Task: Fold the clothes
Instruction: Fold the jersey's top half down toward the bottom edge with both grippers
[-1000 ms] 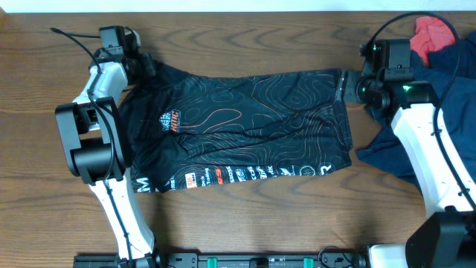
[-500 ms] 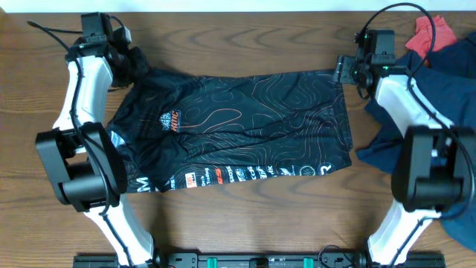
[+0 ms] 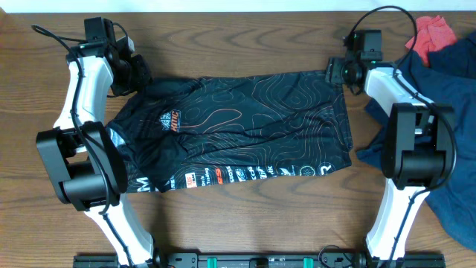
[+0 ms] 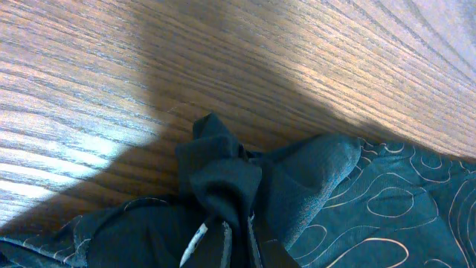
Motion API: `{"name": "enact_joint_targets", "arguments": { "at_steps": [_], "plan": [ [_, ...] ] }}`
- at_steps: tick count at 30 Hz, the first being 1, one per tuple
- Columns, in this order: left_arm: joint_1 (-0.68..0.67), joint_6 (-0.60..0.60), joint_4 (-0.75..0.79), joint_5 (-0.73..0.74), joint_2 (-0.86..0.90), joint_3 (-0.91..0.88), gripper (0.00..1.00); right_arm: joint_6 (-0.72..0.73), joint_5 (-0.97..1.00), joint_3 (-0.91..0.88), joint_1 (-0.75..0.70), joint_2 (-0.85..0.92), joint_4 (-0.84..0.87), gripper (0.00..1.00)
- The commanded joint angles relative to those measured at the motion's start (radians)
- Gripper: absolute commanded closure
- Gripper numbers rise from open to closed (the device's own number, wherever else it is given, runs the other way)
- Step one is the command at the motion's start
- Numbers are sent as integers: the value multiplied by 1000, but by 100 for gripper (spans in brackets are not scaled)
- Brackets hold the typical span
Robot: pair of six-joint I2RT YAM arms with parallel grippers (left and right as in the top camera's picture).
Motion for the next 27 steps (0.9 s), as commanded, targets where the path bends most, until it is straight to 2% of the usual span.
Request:
{"name": "enact_joint_targets", "arguments": {
  "at_steps": [1,4,6,7,9,13,20,27],
  "plan": [
    [3,3,-4,-6,5,8,92,6,-24,20,19,31,-2,39],
    [3,3,-5,-6,5,8,92,14,-23,20,24,45,-2,47],
    [3,3,-5,-6,5,8,92,17,-23,20,24,51,-2,57],
    [3,3,-5,-6,5,8,92,18,-23,20,24,55,-1,62],
    [3,3,-5,-6,5,8,92,19,-18,20,23,60,6,81],
    [3,3,-5,-6,5,8,92,39,31,20,20,60,28,98],
    [3,4,-55,-1,-4,9,94,39,69,20,19,43,4,99],
    [26,30,-260,14,-106,9,94,39,75,20,5,-133,-179,99]
  ]
}}
